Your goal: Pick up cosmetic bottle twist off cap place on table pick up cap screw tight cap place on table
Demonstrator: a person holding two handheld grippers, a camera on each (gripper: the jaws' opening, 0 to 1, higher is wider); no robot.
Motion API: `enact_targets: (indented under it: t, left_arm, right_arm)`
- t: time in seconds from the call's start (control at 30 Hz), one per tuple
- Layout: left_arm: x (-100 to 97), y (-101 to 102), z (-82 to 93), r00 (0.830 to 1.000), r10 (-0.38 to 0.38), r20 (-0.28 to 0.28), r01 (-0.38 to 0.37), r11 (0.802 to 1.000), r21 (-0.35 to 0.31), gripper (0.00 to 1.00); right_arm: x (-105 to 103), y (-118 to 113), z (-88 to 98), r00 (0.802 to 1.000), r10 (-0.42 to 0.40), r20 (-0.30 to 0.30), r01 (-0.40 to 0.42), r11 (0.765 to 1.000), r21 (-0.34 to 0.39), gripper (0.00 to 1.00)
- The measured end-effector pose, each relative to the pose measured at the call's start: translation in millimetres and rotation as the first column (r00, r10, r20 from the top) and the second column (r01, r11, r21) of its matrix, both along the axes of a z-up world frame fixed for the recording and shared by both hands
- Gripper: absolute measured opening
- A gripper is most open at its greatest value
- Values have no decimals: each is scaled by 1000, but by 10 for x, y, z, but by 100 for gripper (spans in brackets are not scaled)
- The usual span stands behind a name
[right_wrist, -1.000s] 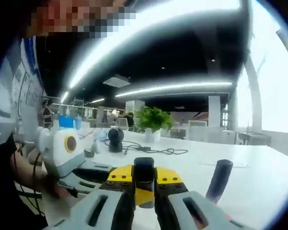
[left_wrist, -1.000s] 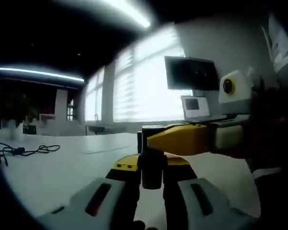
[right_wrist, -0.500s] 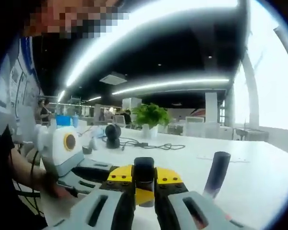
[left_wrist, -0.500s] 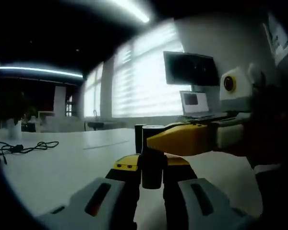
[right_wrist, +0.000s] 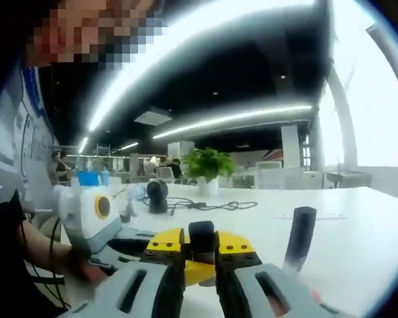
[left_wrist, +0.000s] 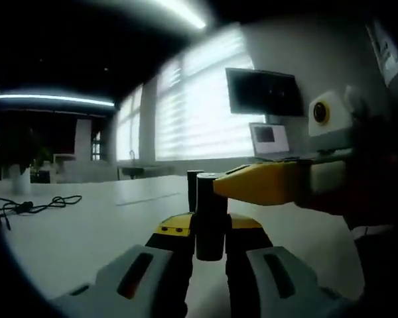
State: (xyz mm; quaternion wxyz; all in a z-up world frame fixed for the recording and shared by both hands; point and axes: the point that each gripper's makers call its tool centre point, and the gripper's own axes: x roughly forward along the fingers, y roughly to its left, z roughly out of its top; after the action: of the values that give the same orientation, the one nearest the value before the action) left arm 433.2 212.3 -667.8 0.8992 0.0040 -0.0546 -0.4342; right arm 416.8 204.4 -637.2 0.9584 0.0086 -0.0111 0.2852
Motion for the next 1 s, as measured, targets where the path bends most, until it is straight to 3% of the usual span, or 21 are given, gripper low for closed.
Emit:
enact_targets:
  t: [0.13,0.23,0.37,0.5,0.6,0.77,0.93,0.97,1.0]
  left_arm:
    - [-9,13,18,1000,-8,-4,8,1000,-13,8]
    - [-32,12,20,999,-33,-18,33,999,-23,8]
    - [-71,4,15,995,-83,-56,80,995,-52,8]
    - [-201,-60,38,980,-181,-87,174,981,-89,8]
    - [-280,-110,30,969,-229,-95,222,972,-83,8]
    - [-451,-189,53,950,-304,-78,297,951,-85,8]
    - [-572,-247,37,930,-360,-73,354,932,-74,8]
    - [-583,-252,39,928,-365,-69,360,930,-73,8]
    - [-600,-261,38,925,-375,-67,370,926,-71,8]
  right_arm:
    - [-19,36,11,1000,27,7,-27,999,-23,18]
    - [-54,29,59,995,92,30,-91,995,-30,23]
    - [-183,5,122,963,268,30,-267,963,-20,24]
    - [-230,-75,147,929,369,18,-368,929,-34,26]
    - [-313,-63,148,883,470,4,-469,881,-60,26]
    - [-348,-22,124,832,555,-19,-555,830,-57,27]
    - [-441,1,98,746,664,-45,-666,746,-22,26]
    - [-438,-7,99,738,674,-46,-675,738,-20,26]
    - [-487,-7,106,705,708,-47,-709,706,-6,25]
